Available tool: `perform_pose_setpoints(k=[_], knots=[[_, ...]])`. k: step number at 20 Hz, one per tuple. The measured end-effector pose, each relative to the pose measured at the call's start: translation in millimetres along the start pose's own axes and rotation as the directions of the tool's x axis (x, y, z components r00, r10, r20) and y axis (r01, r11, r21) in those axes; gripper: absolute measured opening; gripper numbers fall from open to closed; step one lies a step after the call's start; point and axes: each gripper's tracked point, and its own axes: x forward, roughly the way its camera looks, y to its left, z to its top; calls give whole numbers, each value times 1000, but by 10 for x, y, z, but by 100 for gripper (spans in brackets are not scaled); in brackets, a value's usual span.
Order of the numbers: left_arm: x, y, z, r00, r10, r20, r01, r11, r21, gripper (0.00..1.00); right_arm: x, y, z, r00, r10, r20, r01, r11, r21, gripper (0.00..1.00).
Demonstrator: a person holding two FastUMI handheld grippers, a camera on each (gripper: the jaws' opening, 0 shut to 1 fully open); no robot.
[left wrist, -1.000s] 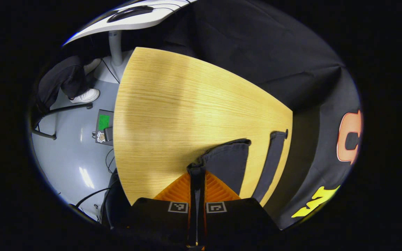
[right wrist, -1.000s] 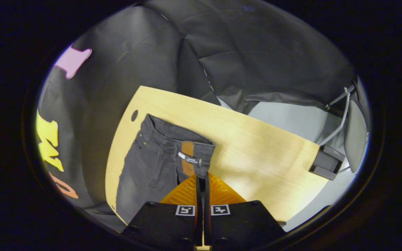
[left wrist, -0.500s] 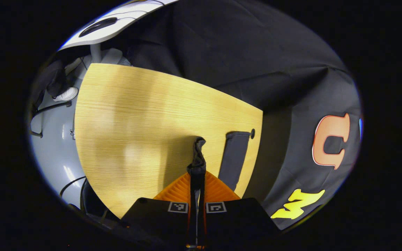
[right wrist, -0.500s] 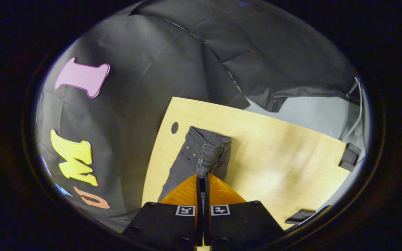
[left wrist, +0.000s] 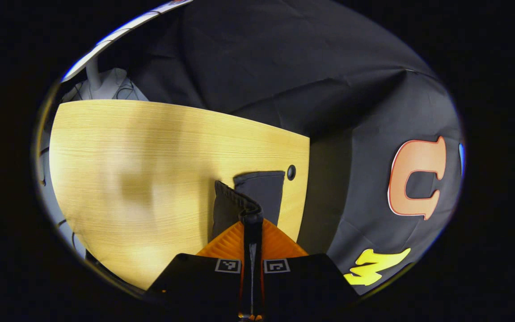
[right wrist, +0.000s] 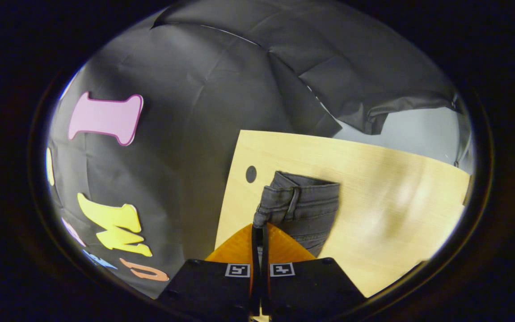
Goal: Grasp the waist and the cuffs of the jeans and fold them to make the two legs overlap; first hold the waist and fold one-third of the jeans toward the cuffs, then hold the cuffs and fold the remaining one-third in the same direction to finish folding.
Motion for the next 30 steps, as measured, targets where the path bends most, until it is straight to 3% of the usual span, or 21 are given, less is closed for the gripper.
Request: perform_pose_setpoints(k=[3,4,5,9,15,19,26,28,30], knots=[[420,-276,35,1000,-8,-12,8,1000,13,5,297,111,65,1000,20,0,-20,999,26,1],[556,-310,50,1000,2,-13,-2,1000,20,0,406,128,76,1000,24,-2,-24,999,41,0],[693,-373,78,1000,4,-8,-3,1000,20,5,503,128,86,1000,23,-2,-23,998,55,0],[1166,-496,67,998,64,-8,-64,997,33,5,875,148,138,1000,3,-3,-3,998,60,2],[1711,-756,42,995,96,-38,-92,991,92,5,1288,84,207,999,-34,-1,34,997,63,2],[2009,-641,45,989,145,-42,-142,988,67,5,1533,-19,224,998,-60,1,60,995,86,2],[2251,-484,45,984,179,-7,-176,973,149,5,1731,-104,211,996,-89,9,89,995,48,2],[2282,-543,41,988,152,4,-150,970,189,10,1764,-125,207,995,-102,17,102,994,41,2],[2321,-541,97,988,147,49,-154,954,256,22,1788,-99,178,995,-100,28,99,994,38,0]])
